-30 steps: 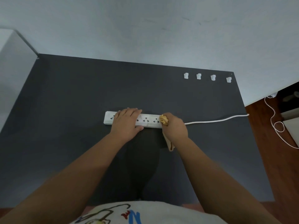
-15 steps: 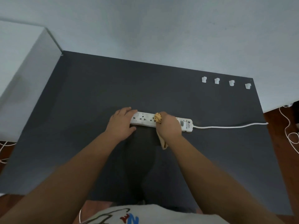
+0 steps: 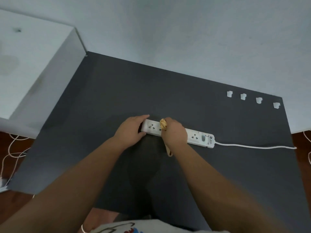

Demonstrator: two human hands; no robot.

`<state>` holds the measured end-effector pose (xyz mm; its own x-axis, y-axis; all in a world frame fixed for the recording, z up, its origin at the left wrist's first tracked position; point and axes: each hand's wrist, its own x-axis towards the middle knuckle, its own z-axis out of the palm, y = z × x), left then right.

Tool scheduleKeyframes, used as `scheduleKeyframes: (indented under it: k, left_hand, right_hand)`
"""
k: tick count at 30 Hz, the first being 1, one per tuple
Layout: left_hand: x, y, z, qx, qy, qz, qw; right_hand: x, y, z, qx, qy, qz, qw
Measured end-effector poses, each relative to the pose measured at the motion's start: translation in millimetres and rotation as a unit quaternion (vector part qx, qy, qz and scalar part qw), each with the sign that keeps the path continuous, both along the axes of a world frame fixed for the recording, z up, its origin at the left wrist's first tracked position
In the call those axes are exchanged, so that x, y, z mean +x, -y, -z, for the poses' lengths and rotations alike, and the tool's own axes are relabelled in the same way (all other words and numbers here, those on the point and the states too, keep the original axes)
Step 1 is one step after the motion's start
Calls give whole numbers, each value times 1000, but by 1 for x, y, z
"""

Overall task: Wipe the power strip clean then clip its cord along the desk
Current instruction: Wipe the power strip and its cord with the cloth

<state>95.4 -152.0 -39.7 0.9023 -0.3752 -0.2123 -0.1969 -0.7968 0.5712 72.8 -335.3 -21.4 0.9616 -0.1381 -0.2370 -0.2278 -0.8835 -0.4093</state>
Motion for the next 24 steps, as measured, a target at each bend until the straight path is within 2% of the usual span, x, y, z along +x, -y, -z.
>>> scheduleKeyframes:
  k: [5,9,10,16,21,22,24]
  left_hand:
    - [4,-8,-2,-29,-23,1,999]
    - [3,-10,0,-44,-32,-10,998]
    - [3,-10,2,-49,-35,-14,998]
    - [5,-12,5,-73,-46,-28,996]
    - [6,-13,7,-70,-43,-22,996]
    - [6,-12,8,-65,-44,-22,997]
    - [5,-11,6,-53,-40,-20,998]
  right_hand:
    - [16,-22,-6,42,-42,-136,989]
    - [25,6,-7,79,-2,-21,997]
    - [25,5,-6,70,3,-24,997]
    - [22,-29,-1,21,-2,-208,978]
    - [15,-3,-17,-34,-67,-323,943]
    - [11,7,-20,-26,-71,-316,946]
    - [3,27,-26,44,-43,-224,973]
